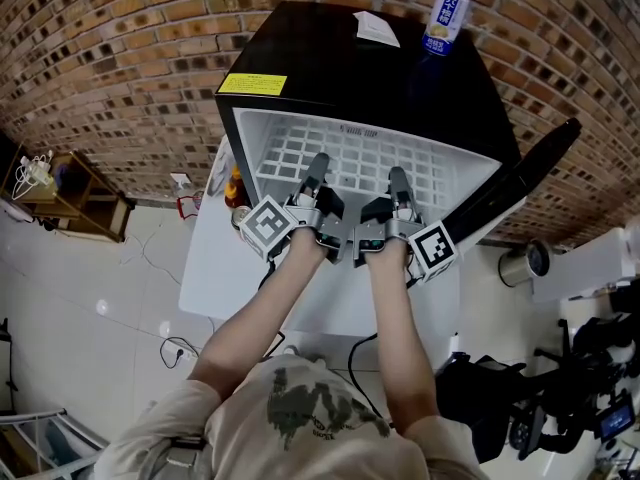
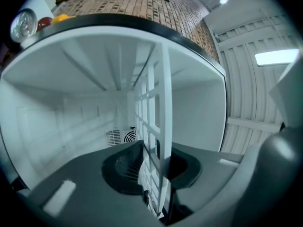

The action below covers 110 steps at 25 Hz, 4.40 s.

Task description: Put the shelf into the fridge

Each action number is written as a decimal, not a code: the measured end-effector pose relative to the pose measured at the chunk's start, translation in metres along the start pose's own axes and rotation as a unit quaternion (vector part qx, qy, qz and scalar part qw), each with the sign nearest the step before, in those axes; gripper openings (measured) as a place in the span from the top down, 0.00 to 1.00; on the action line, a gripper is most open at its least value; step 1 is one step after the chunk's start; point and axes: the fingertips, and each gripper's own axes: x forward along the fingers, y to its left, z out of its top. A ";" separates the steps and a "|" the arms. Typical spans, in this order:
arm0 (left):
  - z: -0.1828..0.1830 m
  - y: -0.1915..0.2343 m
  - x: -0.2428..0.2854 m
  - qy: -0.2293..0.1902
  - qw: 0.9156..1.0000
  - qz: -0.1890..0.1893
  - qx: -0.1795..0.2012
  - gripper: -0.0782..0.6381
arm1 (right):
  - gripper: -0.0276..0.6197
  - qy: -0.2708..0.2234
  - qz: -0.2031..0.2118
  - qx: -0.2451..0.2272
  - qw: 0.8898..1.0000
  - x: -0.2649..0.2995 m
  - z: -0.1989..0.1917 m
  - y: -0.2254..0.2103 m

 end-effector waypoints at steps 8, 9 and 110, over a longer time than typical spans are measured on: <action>-0.010 -0.005 -0.025 0.004 1.000 0.009 0.006 0.80 | 0.86 0.000 -0.004 -0.004 1.000 -0.025 -0.004 0.004; -0.011 -0.006 -0.029 0.005 1.000 0.010 0.008 0.80 | 0.86 0.000 -0.004 -0.004 1.000 -0.028 -0.005 0.005; -0.097 -0.141 -0.336 -0.002 0.999 -0.025 0.022 0.89 | 0.96 0.050 0.046 -0.003 0.998 -0.343 -0.105 0.087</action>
